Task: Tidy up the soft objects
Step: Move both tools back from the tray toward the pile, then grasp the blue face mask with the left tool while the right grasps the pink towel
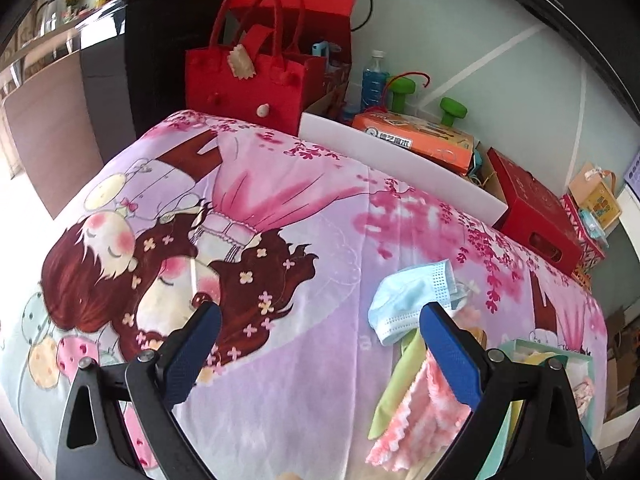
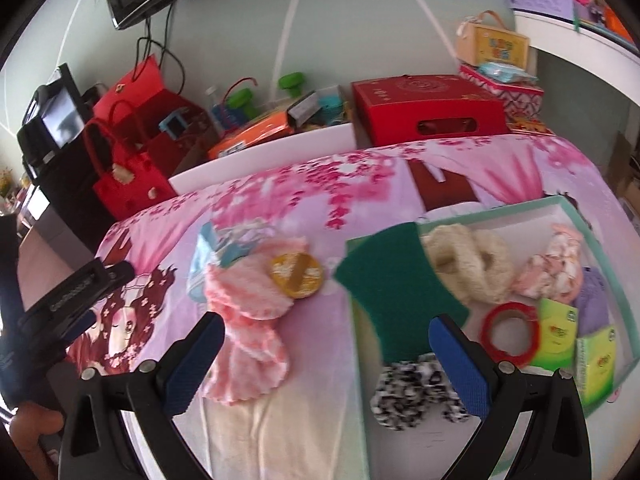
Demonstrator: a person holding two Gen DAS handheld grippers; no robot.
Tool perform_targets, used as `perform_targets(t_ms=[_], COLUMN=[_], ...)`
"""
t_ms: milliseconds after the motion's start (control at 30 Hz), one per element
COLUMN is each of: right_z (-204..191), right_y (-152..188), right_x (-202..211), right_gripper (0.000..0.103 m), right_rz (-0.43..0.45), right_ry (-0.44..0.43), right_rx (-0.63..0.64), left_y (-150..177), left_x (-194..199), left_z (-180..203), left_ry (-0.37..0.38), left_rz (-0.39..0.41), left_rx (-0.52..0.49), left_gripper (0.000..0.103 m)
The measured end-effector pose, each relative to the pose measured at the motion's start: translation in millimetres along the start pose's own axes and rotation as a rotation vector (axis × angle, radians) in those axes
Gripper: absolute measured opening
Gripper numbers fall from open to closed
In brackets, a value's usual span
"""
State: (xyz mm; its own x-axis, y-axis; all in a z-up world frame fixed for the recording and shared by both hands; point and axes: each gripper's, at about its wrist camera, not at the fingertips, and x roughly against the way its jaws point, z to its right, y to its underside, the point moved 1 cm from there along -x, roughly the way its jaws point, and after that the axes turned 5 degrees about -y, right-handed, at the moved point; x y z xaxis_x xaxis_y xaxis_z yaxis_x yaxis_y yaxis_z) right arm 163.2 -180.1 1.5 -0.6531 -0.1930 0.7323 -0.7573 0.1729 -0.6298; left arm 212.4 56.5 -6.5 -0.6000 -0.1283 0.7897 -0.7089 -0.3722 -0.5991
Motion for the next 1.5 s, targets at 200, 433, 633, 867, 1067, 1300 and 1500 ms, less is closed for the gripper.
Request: perform_targets(t_ms=[200,433,633,867,1067,1300,1500], right_z=[-27,-45,-54,-56,-50,-40,-37], right_y=[-5,-10,-10,-6,-1,3,5], right_x=[-22,-47,-68,-84,-96,-101,-103], right_gripper=[0.103,0.103,0.093,0.077,0.054,0.037,0.024], right_rz=[-0.025,-0.051,-0.081,-0.114,-0.152,-0.179,-0.187], right_ry=[-0.035,-0.05,-0.066,-0.078,-0.08,-0.085,-0.096], right_rx=[0.07,0.122,0.134,0.147,0.126,0.082,0.064], left_y=[-6,-12,-11,-7,-3,3,7], left_x=[-16,-35,-53,-67,-74,-83,-88], left_z=[3,-1,-6,3,13,24,30], left_ry=[0.016,0.012,0.018,0.081,0.147,0.248,0.322], left_rz=[-0.009,-0.046,-0.104,-0.156,-0.176,-0.222,-0.26], left_rx=[-0.039,-0.033,-0.004,0.009,-0.012,-0.014,0.007], left_gripper=[0.099,0.099,0.099,0.099,0.085,0.055,0.037])
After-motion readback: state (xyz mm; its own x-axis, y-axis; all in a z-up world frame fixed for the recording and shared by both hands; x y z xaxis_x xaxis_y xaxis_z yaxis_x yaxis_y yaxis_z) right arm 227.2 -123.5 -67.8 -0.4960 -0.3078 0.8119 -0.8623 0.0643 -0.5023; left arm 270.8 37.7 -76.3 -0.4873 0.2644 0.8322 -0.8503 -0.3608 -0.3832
